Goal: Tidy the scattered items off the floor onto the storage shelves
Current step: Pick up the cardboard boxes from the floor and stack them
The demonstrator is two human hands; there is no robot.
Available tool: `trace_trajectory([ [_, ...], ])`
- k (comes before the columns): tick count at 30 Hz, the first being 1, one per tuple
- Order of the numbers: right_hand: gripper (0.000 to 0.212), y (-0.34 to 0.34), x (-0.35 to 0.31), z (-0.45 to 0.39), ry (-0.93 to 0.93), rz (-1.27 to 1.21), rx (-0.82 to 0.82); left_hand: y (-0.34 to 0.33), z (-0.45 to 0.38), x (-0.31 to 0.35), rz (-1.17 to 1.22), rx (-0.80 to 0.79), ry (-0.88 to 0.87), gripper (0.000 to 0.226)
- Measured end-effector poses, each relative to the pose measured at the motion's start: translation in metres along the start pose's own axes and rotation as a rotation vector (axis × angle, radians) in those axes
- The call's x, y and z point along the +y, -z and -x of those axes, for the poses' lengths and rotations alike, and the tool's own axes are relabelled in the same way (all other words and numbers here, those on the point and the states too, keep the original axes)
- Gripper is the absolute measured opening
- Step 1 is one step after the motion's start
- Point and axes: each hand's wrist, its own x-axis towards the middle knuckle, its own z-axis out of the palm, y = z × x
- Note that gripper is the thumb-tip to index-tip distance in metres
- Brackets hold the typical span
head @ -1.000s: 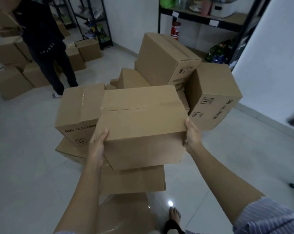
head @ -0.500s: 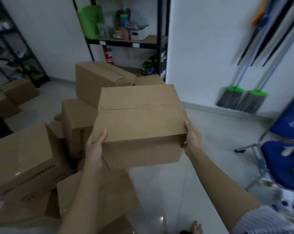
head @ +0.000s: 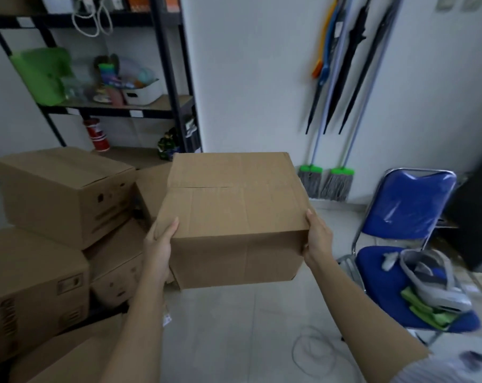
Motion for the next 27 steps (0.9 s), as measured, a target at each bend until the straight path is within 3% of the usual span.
trace_trajectory([
  [3,0.026,0.021,-0.027,-0.041,0.018,-0.006,0.029,-0.051,-0.010,-0.014,0.039,-0.024,0.021,0.098],
  [8,0.025,0.038,-0.055,-0.096,0.021,-0.021,0.055,-0.114,-0.030,-0.030,0.081,-0.055,0.054,0.077],
  [12,0.039,0.038,-0.059,-0.138,0.002,-0.030,0.077,-0.147,-0.060,-0.031,0.070,-0.103,0.066,0.092],
  [15,0.037,0.029,-0.060,-0.171,-0.017,-0.066,0.113,-0.171,-0.091,-0.031,0.110,-0.140,0.107,0.060],
  [18,0.037,0.008,-0.062,-0.209,-0.020,-0.085,0.129,-0.189,-0.132,-0.025,0.064,-0.223,0.168,0.048],
  [27,0.033,-0.107,-0.064,-0.336,0.002,-0.101,0.133,-0.231,-0.303,-0.004,0.005,-0.220,0.231,0.073],
])
